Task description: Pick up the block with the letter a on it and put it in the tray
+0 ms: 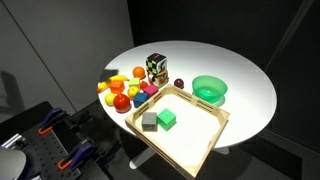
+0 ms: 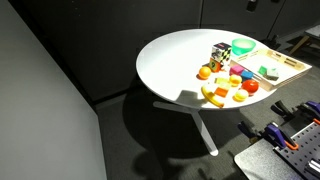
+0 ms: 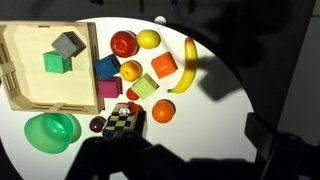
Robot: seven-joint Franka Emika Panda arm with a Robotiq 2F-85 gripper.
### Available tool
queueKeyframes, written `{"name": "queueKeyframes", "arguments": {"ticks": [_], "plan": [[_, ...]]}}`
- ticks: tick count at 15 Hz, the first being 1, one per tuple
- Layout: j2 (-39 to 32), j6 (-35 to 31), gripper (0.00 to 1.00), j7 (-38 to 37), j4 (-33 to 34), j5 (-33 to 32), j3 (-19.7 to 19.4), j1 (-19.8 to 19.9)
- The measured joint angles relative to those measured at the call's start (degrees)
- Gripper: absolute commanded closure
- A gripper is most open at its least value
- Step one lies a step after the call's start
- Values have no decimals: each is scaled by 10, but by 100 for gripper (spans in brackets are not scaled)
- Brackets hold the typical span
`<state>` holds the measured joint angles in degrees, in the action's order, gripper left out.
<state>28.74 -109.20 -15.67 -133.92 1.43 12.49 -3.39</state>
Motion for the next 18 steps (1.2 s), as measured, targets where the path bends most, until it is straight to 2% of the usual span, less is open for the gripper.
{"name": "queueKeyframes", "arguments": {"ticks": [7, 14, 18], "plan": [[-60, -2, 0, 2, -2, 0, -11, -3], [-113, -20, 0, 16, -3, 0, -72, 19], [-131, -63, 0, 16, -7, -14, -99, 48]]}}
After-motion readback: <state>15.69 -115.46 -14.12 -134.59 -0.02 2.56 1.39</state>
